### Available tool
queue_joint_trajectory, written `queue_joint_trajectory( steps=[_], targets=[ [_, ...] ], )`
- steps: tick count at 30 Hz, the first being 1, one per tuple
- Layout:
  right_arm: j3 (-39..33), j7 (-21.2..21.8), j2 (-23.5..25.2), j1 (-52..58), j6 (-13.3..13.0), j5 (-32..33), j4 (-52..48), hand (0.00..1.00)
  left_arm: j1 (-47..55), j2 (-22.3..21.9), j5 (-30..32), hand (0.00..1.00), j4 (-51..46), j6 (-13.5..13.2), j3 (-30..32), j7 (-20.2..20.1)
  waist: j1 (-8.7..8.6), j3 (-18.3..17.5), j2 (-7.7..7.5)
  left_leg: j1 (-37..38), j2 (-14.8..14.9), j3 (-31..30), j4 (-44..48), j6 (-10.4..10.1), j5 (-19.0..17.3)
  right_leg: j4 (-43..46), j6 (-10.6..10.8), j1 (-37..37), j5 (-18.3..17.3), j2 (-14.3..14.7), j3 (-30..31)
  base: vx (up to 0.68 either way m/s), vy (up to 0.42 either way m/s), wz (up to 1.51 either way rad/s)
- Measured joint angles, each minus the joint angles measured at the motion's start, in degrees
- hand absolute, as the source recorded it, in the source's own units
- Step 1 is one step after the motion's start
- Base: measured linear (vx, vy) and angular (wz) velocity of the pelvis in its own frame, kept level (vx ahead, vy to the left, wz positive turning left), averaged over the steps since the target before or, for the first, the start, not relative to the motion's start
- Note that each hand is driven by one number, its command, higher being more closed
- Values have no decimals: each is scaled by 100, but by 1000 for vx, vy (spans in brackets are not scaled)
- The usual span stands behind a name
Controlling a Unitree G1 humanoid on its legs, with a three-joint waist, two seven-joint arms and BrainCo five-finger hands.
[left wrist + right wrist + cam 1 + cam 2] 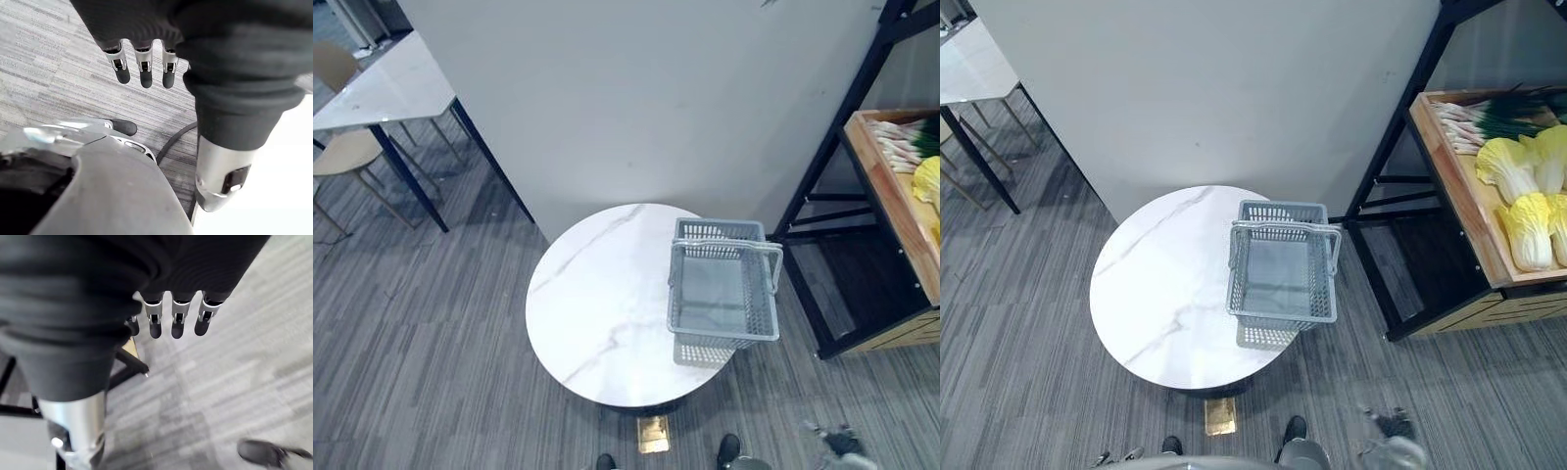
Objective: Pick vegetable in the basket
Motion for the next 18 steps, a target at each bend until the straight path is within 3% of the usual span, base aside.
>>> queue_joint_trajectory(
  steps=[2,6,9,13,18],
  targets=[
    [36,-226,-155,-138,37,-157,-581,0,-30,41,107,0,-48,0,-123,42,-3,52,-44,-92,-111,84,34,33,-63,-112,42,-74,134,-85,94,-77,126,-22],
    [643,-793,-704,-556,111,-1301,-3324,0,-32,269,129,0,-167,-78,-682,174,-123,183,-138,-521,-445,207,142,182,-94,-276,135,-523,509,-371,351,-57,86,-15],
    [1067,-957,-1207,-1144,98,-1777,-3842,0,-62,325,122,0,-259,-150,-929,186,-110,321,-133,-615,-532,188,218,215,-102,-291,124,-594,582,-447,384,-2,43,0],
    [2383,-742,-1677,-1773,10,-2068,-4334,0,-209,381,103,0,-281,-162,-1058,181,24,465,-140,-765,-543,129,263,217,-104,-281,128,-716,634,-455,374,1,4,2],
    [3790,-252,-1808,-2716,-145,-2247,-4190,0,-308,379,97,0,-440,-165,-1108,157,185,751,-138,-797,-563,21,281,220,-102,-279,130,-719,640,-470,345,7,-7,3]
  ],
)
